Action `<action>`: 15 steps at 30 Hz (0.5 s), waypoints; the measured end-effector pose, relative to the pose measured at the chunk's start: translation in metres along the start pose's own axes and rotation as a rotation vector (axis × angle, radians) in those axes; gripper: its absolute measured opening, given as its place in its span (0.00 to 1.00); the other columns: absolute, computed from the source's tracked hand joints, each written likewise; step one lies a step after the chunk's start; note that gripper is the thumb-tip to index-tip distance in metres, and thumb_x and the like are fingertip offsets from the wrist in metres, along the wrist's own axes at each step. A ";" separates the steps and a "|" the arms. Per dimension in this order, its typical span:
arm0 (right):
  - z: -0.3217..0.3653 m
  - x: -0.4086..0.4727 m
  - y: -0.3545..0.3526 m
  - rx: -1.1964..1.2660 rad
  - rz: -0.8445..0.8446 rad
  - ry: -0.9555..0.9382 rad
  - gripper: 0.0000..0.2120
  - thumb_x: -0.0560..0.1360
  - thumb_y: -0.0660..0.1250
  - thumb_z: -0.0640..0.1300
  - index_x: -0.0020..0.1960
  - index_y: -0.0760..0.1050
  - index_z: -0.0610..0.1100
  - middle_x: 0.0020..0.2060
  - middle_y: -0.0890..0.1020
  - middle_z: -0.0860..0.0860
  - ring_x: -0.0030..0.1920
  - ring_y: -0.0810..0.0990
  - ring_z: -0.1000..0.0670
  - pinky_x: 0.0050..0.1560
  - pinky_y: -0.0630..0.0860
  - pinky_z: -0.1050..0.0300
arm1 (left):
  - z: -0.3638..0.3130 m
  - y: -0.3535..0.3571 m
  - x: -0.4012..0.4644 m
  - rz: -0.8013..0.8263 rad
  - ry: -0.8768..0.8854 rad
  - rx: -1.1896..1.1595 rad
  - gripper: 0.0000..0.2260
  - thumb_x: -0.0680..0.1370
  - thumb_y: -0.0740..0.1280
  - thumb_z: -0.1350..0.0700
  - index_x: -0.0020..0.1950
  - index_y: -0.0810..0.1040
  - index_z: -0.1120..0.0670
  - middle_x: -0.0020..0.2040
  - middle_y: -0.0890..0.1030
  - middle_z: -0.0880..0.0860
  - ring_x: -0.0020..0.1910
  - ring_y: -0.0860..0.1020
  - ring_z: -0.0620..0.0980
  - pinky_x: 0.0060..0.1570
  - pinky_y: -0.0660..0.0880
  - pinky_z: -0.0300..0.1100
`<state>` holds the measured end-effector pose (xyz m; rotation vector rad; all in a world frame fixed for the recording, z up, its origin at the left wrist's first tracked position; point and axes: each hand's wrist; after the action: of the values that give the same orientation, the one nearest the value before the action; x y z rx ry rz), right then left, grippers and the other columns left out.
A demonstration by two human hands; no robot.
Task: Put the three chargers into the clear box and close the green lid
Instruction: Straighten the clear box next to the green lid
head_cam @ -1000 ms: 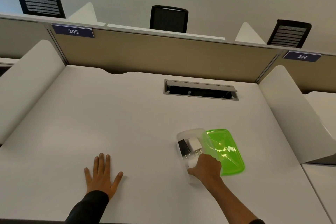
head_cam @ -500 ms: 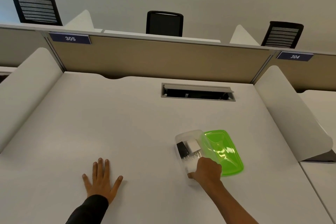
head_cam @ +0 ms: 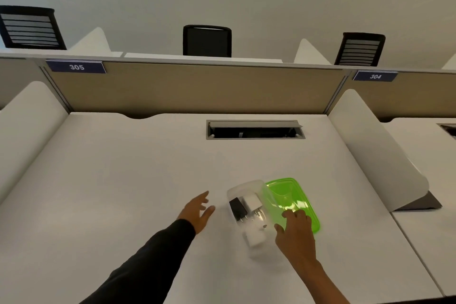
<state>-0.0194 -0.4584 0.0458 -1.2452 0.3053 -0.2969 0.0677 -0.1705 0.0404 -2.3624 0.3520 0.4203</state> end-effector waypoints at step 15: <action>-0.020 -0.002 0.015 0.441 0.068 0.252 0.12 0.76 0.75 0.40 0.58 0.82 0.39 0.50 0.82 0.45 0.53 0.82 0.41 0.52 0.73 0.55 | -0.064 0.017 0.033 0.072 -0.034 0.009 0.18 0.82 0.65 0.55 0.71 0.75 0.57 0.65 0.79 0.60 0.61 0.79 0.57 0.67 0.76 0.47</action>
<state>-0.0280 -0.4703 0.0256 -0.7612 0.4693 -0.4380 0.1042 -0.2310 0.0621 -2.3363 0.4234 0.4916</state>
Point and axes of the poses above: each hand's wrist, its own x-axis towards the middle knuckle, its own y-axis out of the palm, z = x × y
